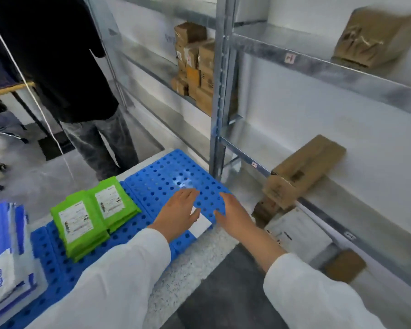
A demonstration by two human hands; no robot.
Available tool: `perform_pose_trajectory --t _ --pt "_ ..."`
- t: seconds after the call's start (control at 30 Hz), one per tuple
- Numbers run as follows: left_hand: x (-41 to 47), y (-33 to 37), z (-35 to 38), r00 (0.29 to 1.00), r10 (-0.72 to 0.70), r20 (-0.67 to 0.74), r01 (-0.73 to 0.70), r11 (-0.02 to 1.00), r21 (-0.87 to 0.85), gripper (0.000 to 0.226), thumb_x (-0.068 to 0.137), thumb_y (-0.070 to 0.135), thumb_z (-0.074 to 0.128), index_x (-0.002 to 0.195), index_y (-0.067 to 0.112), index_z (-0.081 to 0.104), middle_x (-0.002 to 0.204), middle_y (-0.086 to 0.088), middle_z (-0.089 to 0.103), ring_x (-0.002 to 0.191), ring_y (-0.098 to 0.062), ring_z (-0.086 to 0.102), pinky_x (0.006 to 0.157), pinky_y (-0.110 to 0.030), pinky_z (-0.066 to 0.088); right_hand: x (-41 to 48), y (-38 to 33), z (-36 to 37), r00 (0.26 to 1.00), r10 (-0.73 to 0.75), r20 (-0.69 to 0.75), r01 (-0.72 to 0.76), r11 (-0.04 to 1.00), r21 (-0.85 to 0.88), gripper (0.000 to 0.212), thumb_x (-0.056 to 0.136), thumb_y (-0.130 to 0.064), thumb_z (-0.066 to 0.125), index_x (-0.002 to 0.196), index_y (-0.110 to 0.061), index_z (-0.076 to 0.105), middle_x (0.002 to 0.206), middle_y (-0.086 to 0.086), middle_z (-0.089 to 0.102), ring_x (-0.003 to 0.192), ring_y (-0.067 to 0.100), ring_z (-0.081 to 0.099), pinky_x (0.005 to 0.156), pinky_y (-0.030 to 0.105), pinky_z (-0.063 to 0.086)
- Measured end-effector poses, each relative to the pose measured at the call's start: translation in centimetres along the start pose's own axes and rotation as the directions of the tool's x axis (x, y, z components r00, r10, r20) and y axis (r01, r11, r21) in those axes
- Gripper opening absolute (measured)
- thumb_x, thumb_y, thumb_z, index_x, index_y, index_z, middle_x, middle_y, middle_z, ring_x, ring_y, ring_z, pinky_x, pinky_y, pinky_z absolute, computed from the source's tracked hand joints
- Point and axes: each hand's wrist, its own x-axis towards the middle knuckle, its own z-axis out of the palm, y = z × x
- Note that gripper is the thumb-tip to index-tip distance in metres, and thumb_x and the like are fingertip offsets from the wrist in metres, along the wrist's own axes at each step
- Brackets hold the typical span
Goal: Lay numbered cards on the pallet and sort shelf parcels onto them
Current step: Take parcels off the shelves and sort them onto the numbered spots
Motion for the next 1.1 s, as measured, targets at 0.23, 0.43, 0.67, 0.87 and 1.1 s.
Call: perform_pose_trajectory --t 0.23,0.43,0.67,0.87,1.1 --pt "-0.9 8.6 5.0 0.984 0.152 0.091 -0.145 0.986 -0.08 0.053 0.099 0.032 0.046 0.148 0.015 0.033 0.15 -0.001 0.036 0.139 -0.016 0.031 0.113 -0.027 0.026 -6.5 8.1 -1.1 0.992 0.124 -0.021 -0.123 0.992 0.024 0.057 0.094 -0.024 0.053 0.146 -0.013 0.032 0.144 0.007 0.041 0.131 0.024 0.043 0.106 0.037 0.038" --pt "0.1 13.4 8.7 0.948 0.281 0.146 -0.279 0.96 -0.036 0.053 0.098 0.028 0.049 0.146 0.011 0.035 0.15 -0.005 0.038 0.138 -0.02 0.032 0.112 -0.026 0.021 -10.0 14.0 -1.4 0.953 0.293 -0.082 -0.292 0.956 0.022 0.055 0.094 -0.026 0.051 0.145 -0.014 0.035 0.142 0.01 0.045 0.127 0.026 0.047 0.104 0.036 0.04" --pt "2.9 16.5 13.8 0.886 0.379 0.267 -0.396 0.918 0.01 0.054 0.097 0.034 0.047 0.145 0.013 0.035 0.149 -0.004 0.038 0.138 -0.02 0.032 0.115 -0.028 0.023 -12.6 18.0 -2.1 0.911 0.398 -0.107 -0.398 0.917 0.024 0.056 0.095 -0.027 0.054 0.145 -0.012 0.034 0.143 0.009 0.043 0.129 0.027 0.046 0.105 0.037 0.04" --pt "5.2 17.4 18.5 0.913 0.3 0.276 -0.315 0.949 0.011 0.056 0.096 0.037 0.048 0.145 0.014 0.035 0.149 -0.003 0.038 0.139 -0.021 0.032 0.115 -0.032 0.027 -11.7 21.2 -1.3 0.867 0.483 -0.126 -0.491 0.87 -0.042 0.056 0.094 -0.032 0.051 0.143 -0.01 0.035 0.14 0.009 0.044 0.126 0.028 0.047 0.102 0.042 0.043" --pt "7.1 16.6 25.6 0.938 0.061 0.342 -0.064 0.998 -0.004 0.05 0.093 0.035 0.051 0.137 0.014 0.041 0.141 -0.003 0.044 0.13 -0.023 0.04 0.104 -0.037 0.04 -8.6 25.8 4.6 0.907 0.42 0.03 -0.414 0.903 -0.113 0.055 0.096 -0.033 0.049 0.143 -0.01 0.034 0.143 0.009 0.042 0.131 0.027 0.042 0.107 0.041 0.037"
